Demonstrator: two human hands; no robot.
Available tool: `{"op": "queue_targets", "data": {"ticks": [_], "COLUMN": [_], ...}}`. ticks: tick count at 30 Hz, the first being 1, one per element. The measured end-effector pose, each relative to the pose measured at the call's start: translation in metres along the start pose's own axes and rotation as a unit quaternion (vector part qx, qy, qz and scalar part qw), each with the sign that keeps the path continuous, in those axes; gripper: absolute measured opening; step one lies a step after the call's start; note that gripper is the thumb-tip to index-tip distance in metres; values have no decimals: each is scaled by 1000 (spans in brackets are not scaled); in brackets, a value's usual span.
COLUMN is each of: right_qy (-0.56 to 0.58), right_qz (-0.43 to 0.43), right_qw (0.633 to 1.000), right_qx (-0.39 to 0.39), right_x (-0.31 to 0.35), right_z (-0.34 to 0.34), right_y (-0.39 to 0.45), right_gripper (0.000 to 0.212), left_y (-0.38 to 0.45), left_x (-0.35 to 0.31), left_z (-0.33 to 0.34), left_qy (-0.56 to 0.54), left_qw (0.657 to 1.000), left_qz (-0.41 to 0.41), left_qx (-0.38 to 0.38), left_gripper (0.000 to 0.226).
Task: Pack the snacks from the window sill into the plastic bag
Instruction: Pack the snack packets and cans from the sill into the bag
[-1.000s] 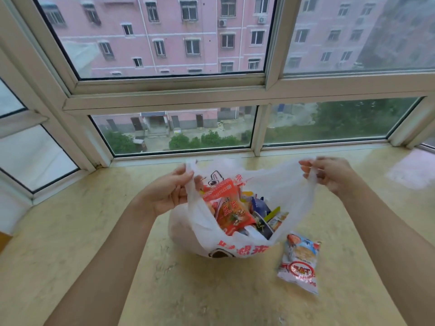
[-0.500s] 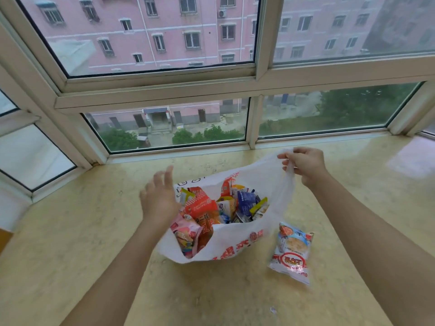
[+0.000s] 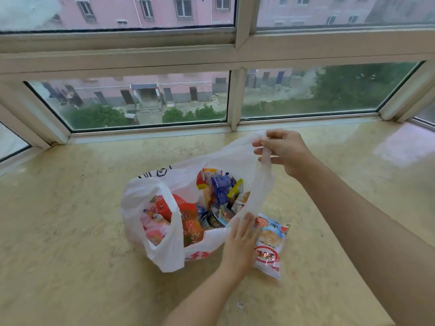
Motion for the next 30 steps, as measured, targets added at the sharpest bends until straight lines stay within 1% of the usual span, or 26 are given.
{"op": "queue_targets", "data": {"ticks": [2, 3, 4, 5, 7, 9, 12, 15, 17, 18, 20, 22, 24, 26, 30], "right_qy": [-17, -22, -23, -23, -24, -29, -17, -8, 4, 10, 13, 9, 11, 11, 21], "right_qz": [5, 7, 7, 6, 1, 1, 10, 13, 14, 14, 13, 11, 8, 7, 11], "right_qw": [1000, 1000, 1000, 1000, 1000, 999, 999, 998, 997, 997, 996, 996, 995, 995, 996], "right_qx": [9, 13, 15, 15, 20, 31, 44, 62, 74, 80, 85, 92, 97, 96, 82], "right_x": [-7, -11, -14, -17, -20, -23, -30, -35, -38, -38, -39, -40, -40, -41, -42], "right_z": [-7, -10, -14, -17, -23, -28, -31, -32, -34, -35, -38, -39, -40, -40, -40], "right_y": [6, 8, 10, 13, 16, 18, 20, 19, 18, 18, 18, 18, 18, 17, 16], "right_gripper": [7, 7, 8, 10, 13, 15, 21, 21, 22, 26, 34, 37, 39, 41, 37], "left_y": [19, 30, 39, 47, 62, 74, 84, 94, 100, 102, 102, 101, 100, 98, 93], "left_x": [-2, -2, -3, -4, -8, -11, -18, -29, -35, -37, -38, -38, -37, -35, -28], "left_z": [14, 21, 27, 32, 48, 60, 72, 84, 87, 90, 100, 109, 113, 112, 100], "left_qy": [27, 8, -2, 8, -20, -52, -51, -52, -78, -103, -162, -208, -221, -212, -217], "left_qw": [999, 999, 999, 999, 1000, 998, 998, 995, 989, 981, 959, 942, 939, 945, 950], "left_qz": [-17, -27, -37, -32, -10, -11, -35, -58, -95, -130, -201, -241, -247, -237, -207], "left_qx": [-6, -15, -6, -6, 10, 21, 22, 64, 88, 98, 113, 111, 91, 78, 87], "left_gripper": [73, 70, 69, 68, 67, 70, 84, 92, 100, 105, 113, 114, 107, 100, 95]}}
Point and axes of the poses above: each hand's wrist, its own y-axis towards the middle knuckle, its own z-axis out of the palm, x = y × z, the point moved 4 cm from there along y, towards the middle knuckle, and after that the axes turned 8 degrees about z, right-handed, at the moved point
